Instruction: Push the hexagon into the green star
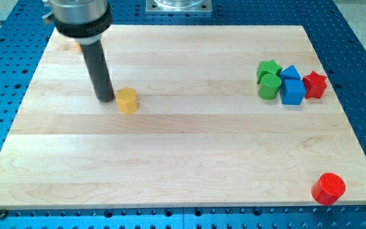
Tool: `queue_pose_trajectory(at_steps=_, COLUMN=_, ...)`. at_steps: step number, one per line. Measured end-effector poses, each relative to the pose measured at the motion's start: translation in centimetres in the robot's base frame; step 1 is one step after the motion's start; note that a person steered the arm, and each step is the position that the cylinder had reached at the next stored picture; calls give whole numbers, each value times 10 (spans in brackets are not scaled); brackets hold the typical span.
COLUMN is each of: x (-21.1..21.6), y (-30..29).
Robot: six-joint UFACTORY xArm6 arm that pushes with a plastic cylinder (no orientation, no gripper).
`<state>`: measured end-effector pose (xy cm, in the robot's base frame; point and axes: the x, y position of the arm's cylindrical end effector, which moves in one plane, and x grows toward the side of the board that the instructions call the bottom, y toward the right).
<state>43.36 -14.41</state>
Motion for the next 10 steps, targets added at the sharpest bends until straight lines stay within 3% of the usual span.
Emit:
queue_pose_trajectory(at_steps=2, x=27, y=124)
queue_pose_trajectory(at_steps=4, x=42, y=67)
queue_pose_trajectory(at_steps=6, x=6, y=217)
queue_pose_trajectory(at_steps=7, x=3, y=146)
queue_pose_trajectory(at_steps=8, x=-25, y=148)
queue_pose_trajectory(at_steps=9, x=-37, y=264)
queue_pose_trajectory(at_steps=10, x=-38, y=232)
